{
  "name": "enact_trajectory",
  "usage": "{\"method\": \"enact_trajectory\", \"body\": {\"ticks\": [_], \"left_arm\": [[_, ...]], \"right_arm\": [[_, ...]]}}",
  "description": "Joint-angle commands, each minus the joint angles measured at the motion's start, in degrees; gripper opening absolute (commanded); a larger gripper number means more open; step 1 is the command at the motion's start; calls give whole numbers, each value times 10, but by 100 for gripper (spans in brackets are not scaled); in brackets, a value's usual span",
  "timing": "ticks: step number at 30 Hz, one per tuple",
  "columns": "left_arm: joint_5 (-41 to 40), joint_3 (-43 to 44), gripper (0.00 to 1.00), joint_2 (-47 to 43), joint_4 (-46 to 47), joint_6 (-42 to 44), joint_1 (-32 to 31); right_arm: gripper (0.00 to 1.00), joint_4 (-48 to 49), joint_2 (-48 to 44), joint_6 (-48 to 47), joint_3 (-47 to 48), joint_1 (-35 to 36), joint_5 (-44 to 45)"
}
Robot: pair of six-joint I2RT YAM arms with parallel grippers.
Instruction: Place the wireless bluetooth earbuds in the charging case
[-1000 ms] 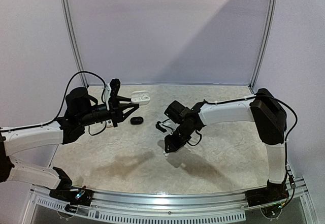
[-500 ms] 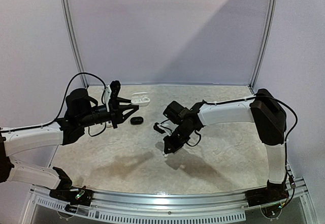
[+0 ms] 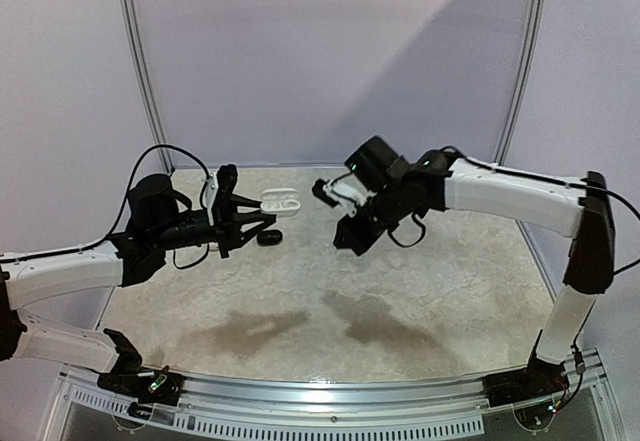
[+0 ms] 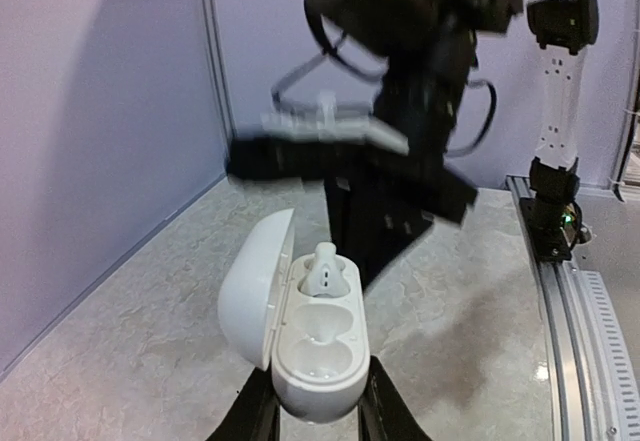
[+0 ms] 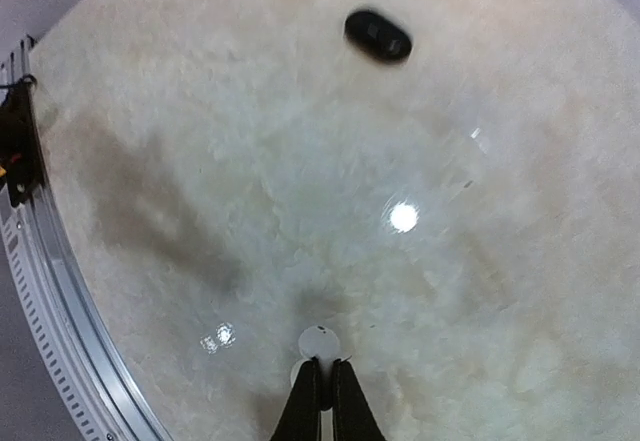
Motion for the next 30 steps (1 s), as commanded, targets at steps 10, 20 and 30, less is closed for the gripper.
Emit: {"method": "enact_trajectory", "body": {"ticks": [10,20,30], "left_arm": [[75,18,0,-3,-50,60,-23],[81,25,0,-3,-72,85,-30],[85,27,0,-5,-85,101,-33]], "right_arm": [[0,-26,-77,-232,205,116,129],[0,-116,31,-302,306,163,127],[0,-118,58,-331,312,164,158]]}}
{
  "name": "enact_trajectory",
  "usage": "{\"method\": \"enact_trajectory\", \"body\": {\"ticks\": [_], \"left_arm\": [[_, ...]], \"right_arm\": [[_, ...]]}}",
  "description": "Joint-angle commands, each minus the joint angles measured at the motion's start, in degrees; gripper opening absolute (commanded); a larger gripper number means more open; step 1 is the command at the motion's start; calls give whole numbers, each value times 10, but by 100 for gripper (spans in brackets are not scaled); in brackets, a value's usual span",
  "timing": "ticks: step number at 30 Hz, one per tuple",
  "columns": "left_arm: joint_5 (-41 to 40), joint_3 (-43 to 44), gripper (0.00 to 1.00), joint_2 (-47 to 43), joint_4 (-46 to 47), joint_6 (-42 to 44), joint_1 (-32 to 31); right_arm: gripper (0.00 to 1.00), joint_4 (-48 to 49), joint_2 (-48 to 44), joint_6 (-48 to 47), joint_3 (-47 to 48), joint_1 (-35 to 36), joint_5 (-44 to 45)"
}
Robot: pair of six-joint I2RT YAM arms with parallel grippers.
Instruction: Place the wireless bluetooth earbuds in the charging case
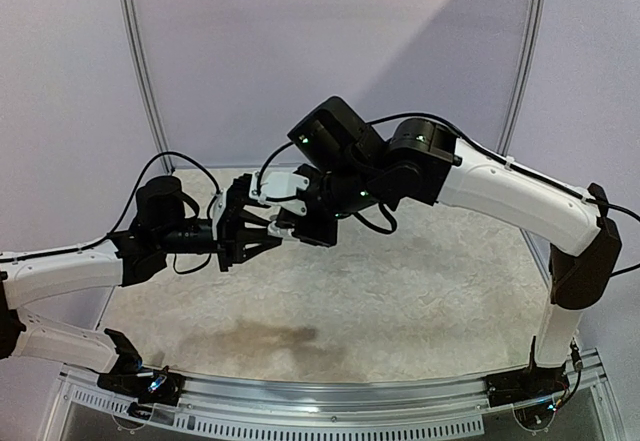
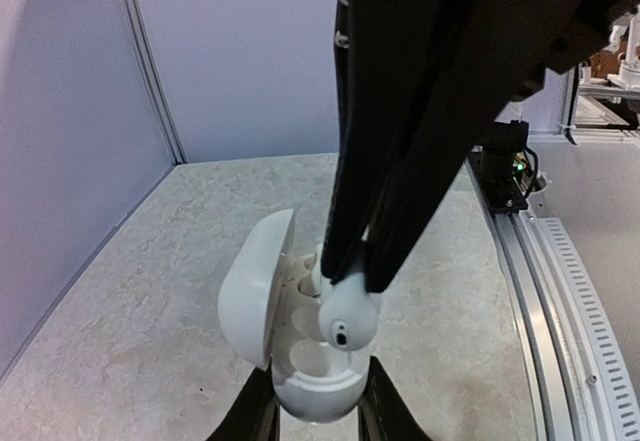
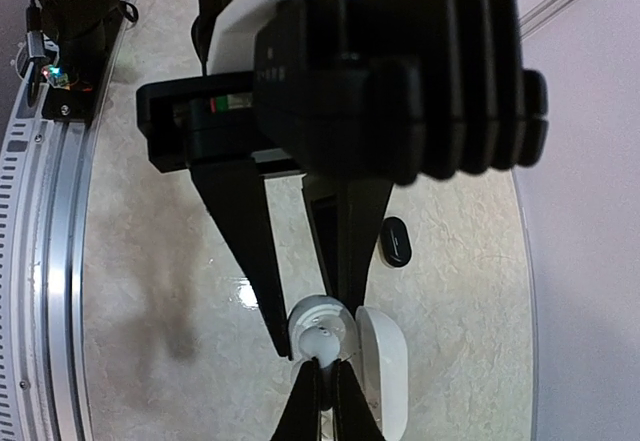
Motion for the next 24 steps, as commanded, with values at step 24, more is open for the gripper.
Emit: {"method": "enact_trajectory", "body": {"ticks": [24], "left_arm": [[7,18,0,-5,-12,25,-8]], "right_arm": [[26,-57,63,-89,63,21,102]]}}
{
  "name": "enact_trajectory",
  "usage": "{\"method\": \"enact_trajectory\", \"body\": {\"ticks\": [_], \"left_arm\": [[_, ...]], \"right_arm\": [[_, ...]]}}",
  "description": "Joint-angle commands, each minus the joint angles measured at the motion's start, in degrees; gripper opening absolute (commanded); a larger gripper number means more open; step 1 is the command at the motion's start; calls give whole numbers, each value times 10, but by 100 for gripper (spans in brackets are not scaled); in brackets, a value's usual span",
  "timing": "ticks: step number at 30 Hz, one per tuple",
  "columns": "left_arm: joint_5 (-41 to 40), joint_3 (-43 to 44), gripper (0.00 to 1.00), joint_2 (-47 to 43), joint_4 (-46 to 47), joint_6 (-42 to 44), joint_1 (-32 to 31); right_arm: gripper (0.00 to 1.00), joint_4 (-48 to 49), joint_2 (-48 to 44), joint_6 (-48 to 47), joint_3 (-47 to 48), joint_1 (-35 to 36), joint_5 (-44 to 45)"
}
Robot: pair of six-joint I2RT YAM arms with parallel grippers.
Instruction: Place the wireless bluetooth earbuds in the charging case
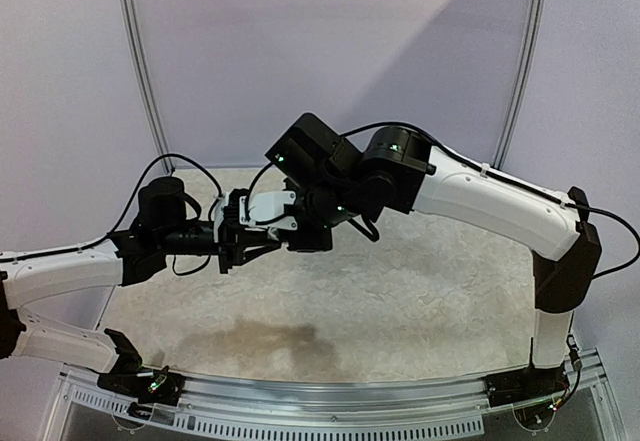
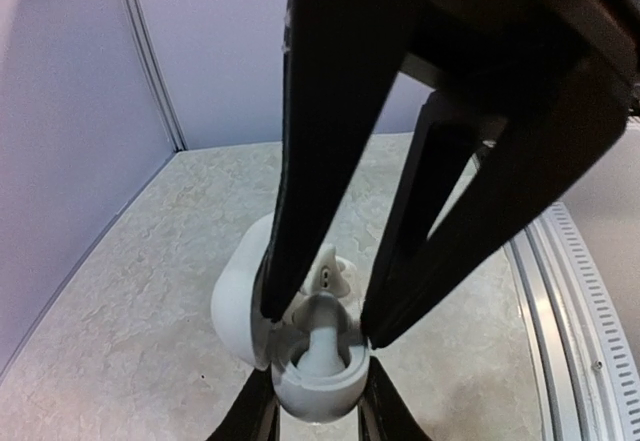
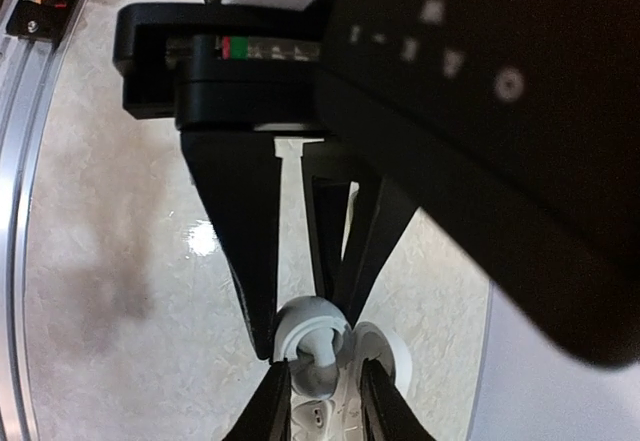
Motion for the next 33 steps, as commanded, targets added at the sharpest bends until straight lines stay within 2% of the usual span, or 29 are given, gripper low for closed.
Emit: {"method": "enact_trajectory", "body": {"ticks": [1,6,9,11,13,17,20,24,26,27,29,31,33], "left_arm": [[9,14,0,-5,16,-4,-8],[-13,8,0,-6,11,-18,-8],[-80,-3,0,-5,0,20,-8],[-152,-9,0,-8,-10,103,-9],[-224,-13,0,-7,-9,242,-8],[-334,-29,0,8,90,549,-4],[-363,-19,0,12,141,635,-1],[-356,-28,0,11,165,712,-2],[-370,-18,0,7,143,658,-4],[-388,6,0,5,96,585,-4],[-419,87,0,14,-63,395,8],[-386,116,0,30,-197,258,21],[-322,121,0,33,-325,180,23]], "right_arm": [[27,-6,5,6,9,3,24],[27,30,-31,31,4,3,3],[30,78,-77,54,-26,3,-35],[33,120,-118,74,-63,3,-61],[34,166,-153,93,-107,3,-67],[36,256,-218,133,-200,3,-20],[36,279,-236,151,-229,2,22],[36,285,-242,163,-243,2,53],[36,285,-243,169,-246,0,68],[37,283,-244,179,-247,-5,76],[37,282,-245,212,-251,-27,88],[38,286,-248,263,-270,-51,106],[41,283,-254,305,-292,-71,129]]}}
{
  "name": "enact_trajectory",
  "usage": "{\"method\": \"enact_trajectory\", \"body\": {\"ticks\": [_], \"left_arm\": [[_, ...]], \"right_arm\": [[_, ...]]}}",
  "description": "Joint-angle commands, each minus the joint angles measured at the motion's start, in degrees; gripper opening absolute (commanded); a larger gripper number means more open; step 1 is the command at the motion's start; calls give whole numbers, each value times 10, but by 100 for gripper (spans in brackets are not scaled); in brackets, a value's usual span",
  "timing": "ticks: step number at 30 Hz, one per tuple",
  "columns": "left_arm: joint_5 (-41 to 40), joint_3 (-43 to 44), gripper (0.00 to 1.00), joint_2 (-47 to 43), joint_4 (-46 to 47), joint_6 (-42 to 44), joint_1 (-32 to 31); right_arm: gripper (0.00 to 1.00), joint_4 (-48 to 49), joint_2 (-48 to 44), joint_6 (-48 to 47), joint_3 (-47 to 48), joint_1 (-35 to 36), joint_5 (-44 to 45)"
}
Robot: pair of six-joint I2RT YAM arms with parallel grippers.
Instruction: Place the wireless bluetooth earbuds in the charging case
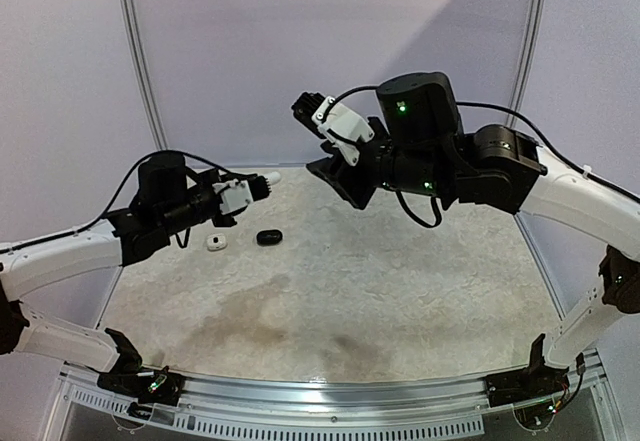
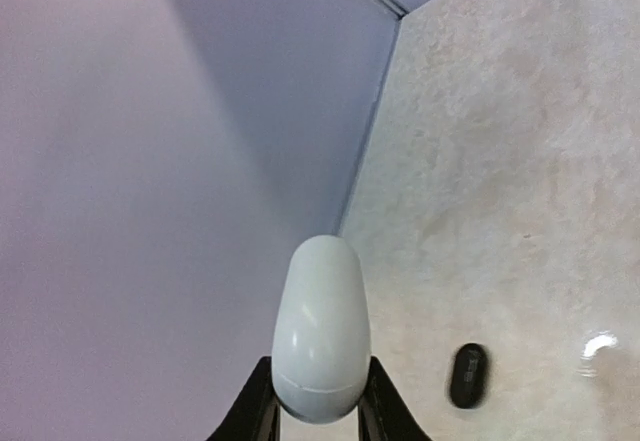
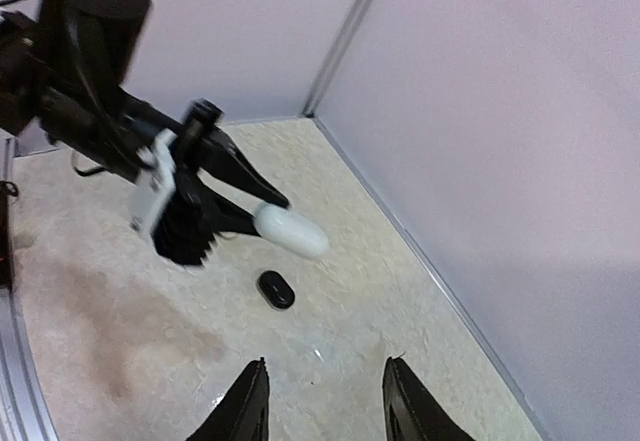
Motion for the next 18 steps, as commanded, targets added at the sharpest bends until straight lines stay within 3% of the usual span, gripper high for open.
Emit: {"method": "enact_trajectory", "body": {"ticks": [1,5,8,18], "left_arm": [[86,40,0,14,-316,-274,12],[154,94,0,78,-468,-359,21],[180,127,0,131,-533,-388,33],[343,263,0,381,-719,-344,170]], "right_arm": [[42,-4,-9,128,-45,-51,71],[48,-46,-3,229,-80,-88,83],[53,-54,1,270,-108,-110,76],[58,-68,-4,304,-166,-119,45]]}}
